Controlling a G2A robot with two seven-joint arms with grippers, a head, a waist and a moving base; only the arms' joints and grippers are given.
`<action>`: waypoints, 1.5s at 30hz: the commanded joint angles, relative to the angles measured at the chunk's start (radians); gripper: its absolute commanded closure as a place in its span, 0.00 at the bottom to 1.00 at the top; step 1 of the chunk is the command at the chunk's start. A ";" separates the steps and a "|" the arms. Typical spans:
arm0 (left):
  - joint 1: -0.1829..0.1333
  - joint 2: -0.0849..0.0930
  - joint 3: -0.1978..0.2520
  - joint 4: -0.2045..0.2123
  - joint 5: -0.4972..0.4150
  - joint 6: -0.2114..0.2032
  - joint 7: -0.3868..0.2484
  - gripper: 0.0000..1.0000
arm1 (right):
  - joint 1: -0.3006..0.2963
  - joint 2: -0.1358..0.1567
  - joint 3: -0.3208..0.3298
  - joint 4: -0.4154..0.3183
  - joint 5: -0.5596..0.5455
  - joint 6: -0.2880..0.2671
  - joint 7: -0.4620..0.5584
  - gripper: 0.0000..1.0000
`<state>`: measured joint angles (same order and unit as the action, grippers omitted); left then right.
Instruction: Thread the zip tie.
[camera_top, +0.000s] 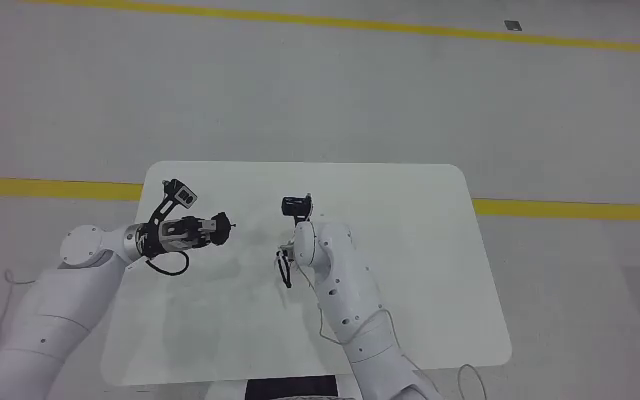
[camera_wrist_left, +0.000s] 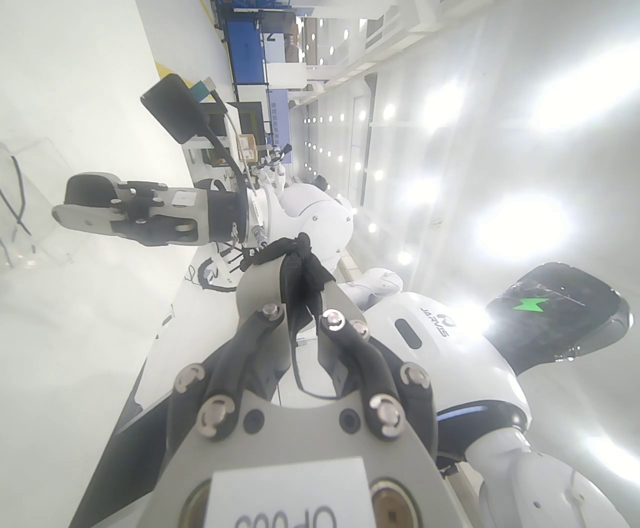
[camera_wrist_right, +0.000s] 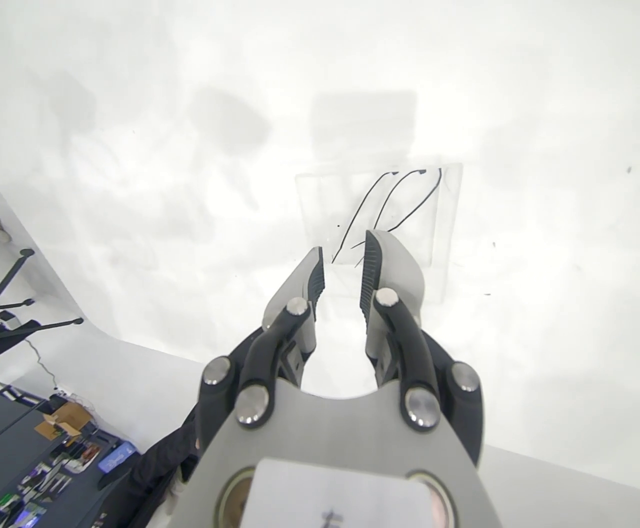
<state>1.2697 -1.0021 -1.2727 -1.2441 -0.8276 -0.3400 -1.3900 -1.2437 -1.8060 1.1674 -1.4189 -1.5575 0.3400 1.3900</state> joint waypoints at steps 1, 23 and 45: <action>0.000 0.000 0.000 0.000 0.000 0.000 0.000 1.00 | 0.002 -0.001 0.004 0.009 0.000 0.000 0.000 0.82; 0.000 0.000 0.000 0.000 0.000 0.000 0.000 1.00 | 0.035 -0.014 0.027 0.125 -0.008 0.000 -0.027 0.86; 0.000 0.000 0.000 0.000 0.000 0.000 0.000 1.00 | 0.075 -0.027 0.043 0.222 -0.013 0.000 -0.074 0.85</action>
<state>1.2697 -1.0021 -1.2727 -1.2441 -0.8276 -0.3400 -1.3900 -1.1701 -1.8332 1.2102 -1.1990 -1.5700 0.3400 1.3171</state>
